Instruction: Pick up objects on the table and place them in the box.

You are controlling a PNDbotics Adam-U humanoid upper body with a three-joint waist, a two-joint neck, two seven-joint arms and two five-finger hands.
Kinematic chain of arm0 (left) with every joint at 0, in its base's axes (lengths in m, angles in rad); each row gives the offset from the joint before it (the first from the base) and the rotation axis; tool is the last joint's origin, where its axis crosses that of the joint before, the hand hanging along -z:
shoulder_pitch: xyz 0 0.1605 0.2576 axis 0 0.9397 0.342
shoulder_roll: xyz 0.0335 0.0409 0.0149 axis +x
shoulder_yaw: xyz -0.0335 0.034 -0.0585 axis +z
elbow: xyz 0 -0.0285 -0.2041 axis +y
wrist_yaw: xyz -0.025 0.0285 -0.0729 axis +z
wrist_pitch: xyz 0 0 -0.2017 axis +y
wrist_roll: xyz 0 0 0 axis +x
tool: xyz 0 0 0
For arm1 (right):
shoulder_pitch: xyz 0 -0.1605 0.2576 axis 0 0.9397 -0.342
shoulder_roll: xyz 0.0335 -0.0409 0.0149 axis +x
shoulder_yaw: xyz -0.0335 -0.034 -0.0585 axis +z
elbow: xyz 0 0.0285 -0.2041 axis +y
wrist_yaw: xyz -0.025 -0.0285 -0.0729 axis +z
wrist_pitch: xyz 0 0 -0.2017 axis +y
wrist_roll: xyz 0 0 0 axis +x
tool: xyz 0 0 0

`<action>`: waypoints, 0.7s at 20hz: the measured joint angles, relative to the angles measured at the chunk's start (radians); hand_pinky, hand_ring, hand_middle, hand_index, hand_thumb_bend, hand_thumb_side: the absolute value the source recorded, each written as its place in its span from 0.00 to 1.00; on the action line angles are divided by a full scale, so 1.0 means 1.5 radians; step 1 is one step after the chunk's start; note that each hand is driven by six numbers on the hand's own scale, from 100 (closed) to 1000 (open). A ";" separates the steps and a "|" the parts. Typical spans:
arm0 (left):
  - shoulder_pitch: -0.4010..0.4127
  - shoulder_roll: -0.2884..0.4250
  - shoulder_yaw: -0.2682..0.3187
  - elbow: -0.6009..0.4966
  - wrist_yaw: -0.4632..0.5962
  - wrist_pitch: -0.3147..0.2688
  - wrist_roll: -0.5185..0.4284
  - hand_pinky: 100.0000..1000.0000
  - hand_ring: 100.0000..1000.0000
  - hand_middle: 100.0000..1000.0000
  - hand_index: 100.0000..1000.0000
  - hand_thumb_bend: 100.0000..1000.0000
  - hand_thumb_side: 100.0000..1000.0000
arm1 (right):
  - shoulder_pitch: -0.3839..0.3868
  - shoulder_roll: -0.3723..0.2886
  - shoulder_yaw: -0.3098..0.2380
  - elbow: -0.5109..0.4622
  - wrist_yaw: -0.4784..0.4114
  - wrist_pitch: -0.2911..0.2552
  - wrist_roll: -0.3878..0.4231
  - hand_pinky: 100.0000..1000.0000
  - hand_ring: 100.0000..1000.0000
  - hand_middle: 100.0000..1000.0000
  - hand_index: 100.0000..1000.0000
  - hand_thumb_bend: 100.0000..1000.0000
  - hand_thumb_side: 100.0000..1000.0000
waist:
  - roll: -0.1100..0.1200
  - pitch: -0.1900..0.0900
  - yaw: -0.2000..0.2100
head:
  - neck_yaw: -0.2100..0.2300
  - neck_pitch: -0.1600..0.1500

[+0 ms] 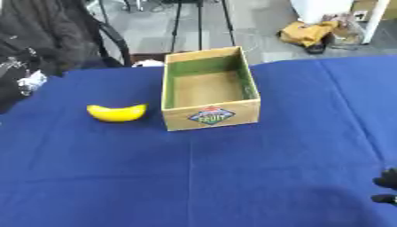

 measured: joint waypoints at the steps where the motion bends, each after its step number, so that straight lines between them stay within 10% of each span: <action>1: -0.018 0.017 -0.015 0.017 -0.011 -0.004 -0.011 0.69 0.67 0.64 0.77 0.31 0.19 | 0.000 -0.002 0.001 0.000 0.000 0.000 0.001 0.52 0.68 0.61 0.68 0.00 0.90 | 0.000 0.000 -0.003 | 0.002 0.002; 10: -0.159 0.077 -0.110 0.180 -0.118 0.020 -0.090 0.66 0.63 0.59 0.75 0.41 0.23 | -0.002 -0.003 0.010 0.000 0.000 0.003 0.010 0.52 0.68 0.61 0.68 0.00 0.90 | 0.002 0.001 -0.033 | 0.024 0.003; 14: -0.222 0.007 -0.110 0.316 -0.385 -0.039 -0.059 0.65 0.62 0.59 0.76 0.45 0.30 | -0.003 -0.003 0.012 0.000 0.000 0.004 0.012 0.52 0.68 0.61 0.68 0.00 0.90 | 0.001 0.001 -0.036 | 0.025 0.004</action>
